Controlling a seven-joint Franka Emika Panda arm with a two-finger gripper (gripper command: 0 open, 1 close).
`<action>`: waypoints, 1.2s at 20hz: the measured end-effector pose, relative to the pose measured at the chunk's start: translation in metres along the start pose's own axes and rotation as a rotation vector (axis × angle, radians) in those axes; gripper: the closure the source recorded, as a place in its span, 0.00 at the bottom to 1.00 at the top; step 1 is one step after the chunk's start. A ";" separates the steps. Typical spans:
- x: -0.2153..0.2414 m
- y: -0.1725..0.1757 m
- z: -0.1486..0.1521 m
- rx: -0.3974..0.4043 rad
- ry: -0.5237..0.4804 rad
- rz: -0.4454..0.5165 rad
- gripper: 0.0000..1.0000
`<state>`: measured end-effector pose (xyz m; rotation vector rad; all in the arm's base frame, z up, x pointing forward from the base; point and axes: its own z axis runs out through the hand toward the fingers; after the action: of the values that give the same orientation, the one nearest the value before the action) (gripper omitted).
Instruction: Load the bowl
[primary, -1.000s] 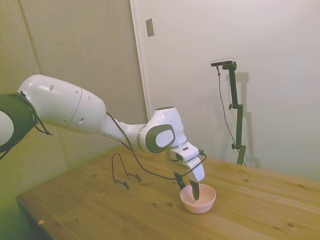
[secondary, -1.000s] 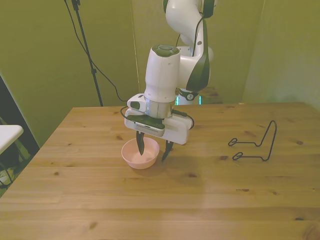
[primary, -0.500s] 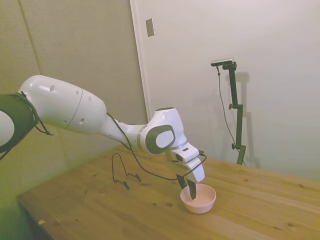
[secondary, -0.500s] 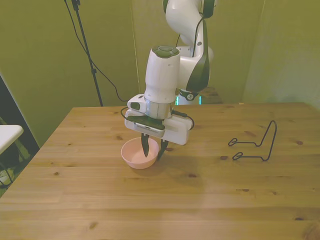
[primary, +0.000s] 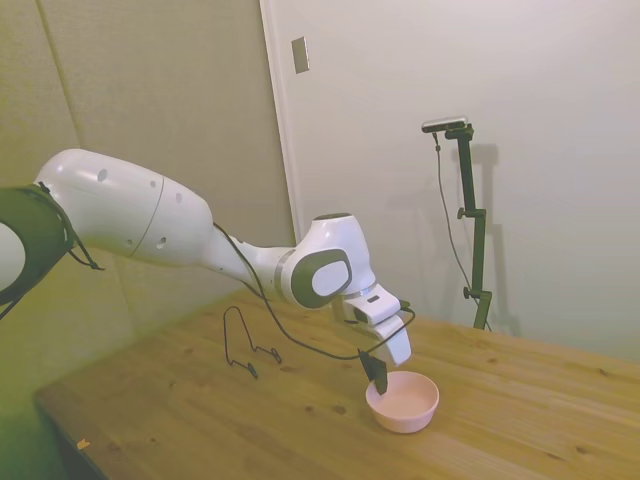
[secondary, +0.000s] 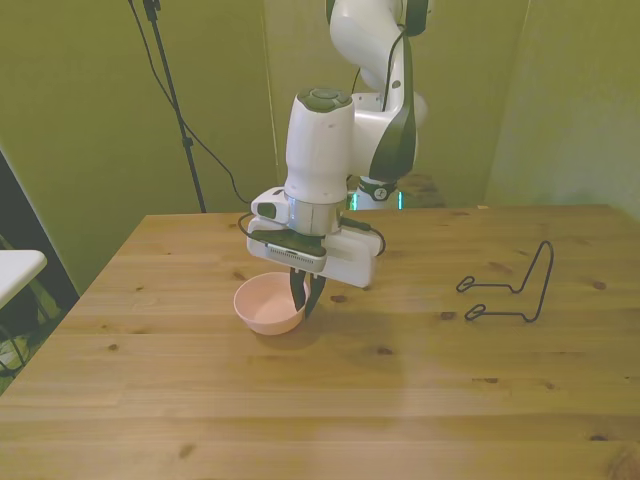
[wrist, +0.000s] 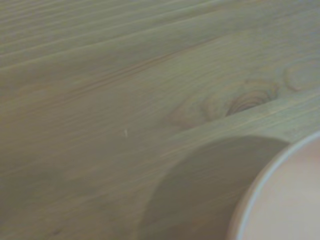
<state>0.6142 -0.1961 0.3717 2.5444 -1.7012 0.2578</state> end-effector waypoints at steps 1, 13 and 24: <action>0.002 0.002 -0.001 0.012 -0.010 -0.001 1.00; -0.034 0.009 -0.117 0.247 -0.169 -0.148 1.00; -0.099 -0.006 -0.137 0.419 -0.365 -0.236 1.00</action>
<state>0.5692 -0.0829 0.4892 3.2419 -1.5568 0.1530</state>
